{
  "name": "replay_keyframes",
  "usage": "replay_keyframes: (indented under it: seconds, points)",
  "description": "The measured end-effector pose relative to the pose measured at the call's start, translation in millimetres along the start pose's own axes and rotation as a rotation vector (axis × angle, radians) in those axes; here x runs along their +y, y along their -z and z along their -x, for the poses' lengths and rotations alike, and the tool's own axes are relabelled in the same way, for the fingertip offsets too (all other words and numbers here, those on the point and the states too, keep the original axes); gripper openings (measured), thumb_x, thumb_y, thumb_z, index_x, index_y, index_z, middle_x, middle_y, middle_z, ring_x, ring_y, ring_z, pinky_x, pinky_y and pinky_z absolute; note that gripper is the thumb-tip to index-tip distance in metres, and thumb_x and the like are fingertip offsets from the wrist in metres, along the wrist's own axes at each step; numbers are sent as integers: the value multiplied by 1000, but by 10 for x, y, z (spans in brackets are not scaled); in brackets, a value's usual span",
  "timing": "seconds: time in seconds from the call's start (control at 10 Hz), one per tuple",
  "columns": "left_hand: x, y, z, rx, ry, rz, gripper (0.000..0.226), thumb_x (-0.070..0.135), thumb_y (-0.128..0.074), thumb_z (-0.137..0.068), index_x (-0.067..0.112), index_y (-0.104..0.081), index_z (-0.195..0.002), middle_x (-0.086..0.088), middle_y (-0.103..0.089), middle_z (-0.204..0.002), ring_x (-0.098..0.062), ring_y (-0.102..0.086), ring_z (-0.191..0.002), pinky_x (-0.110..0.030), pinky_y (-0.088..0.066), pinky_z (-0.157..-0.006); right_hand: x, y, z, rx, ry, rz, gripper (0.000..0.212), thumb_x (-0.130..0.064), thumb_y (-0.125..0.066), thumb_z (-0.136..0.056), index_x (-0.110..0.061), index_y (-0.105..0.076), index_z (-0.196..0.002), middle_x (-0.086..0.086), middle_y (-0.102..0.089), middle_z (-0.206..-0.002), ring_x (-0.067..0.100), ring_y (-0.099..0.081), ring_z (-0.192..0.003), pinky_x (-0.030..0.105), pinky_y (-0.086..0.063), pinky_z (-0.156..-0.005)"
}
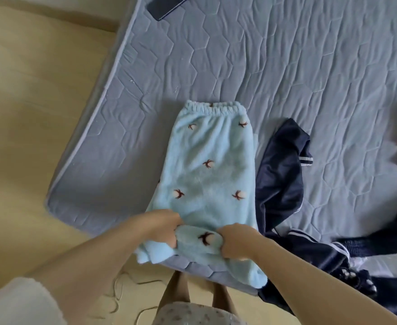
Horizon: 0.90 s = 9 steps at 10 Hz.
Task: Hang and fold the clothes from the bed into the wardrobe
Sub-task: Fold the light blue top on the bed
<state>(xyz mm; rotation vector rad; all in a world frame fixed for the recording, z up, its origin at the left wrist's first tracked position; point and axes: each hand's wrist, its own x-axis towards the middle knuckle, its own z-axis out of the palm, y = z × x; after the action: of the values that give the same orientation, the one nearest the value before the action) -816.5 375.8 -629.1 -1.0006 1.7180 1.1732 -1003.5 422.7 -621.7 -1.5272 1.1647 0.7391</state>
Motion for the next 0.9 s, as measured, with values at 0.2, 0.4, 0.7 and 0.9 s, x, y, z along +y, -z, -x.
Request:
replay_keyframes:
  seconds: [0.2, 0.4, 0.7, 0.9]
  points:
    - [71, -24, 537, -168, 132, 62, 42, 28, -71, -77, 23, -59, -117, 0, -65, -109, -10, -54, -80, -23, -44, -71, -281, -17, 406, -197, 6, -155, 44, -21, -66, -77, -16, -58, -120, 7, -59, -117, 28, -55, -106, 35, -46, -91]
    - [208, 969, 574, -69, 97, -1, 25, 25, -75, -72, 22, -59, -91, -2, -62, -96, -24, -61, -94, -36, -51, -82, -82, 745, 521, 16, -31, -368, 37, -17, -66, -73, -21, -62, -110, 1, -60, -108, 22, -54, -100, 29, -43, -83]
    - [299, 1357, 119, 904, 28, -270, 54, 32, -48, -92, 28, -29, -143, -3, -35, -148, -25, -28, -136, -40, -28, -102, 234, 1252, 221, 887, -278, 0, 58, -40, -41, -94, -34, -14, -145, -1, -22, -152, 27, -19, -139, 47, -20, -109]
    - [-63, 891, -516, 843, 139, 63, 73, 57, -47, -86, 40, -8, -146, 5, 0, -156, -22, -2, -143, -47, -20, -109, 509, 826, -380, 691, -440, -449, 65, -56, -40, -89, -45, -7, -143, -9, 5, -157, 25, 2, -144, 53, -14, -110]
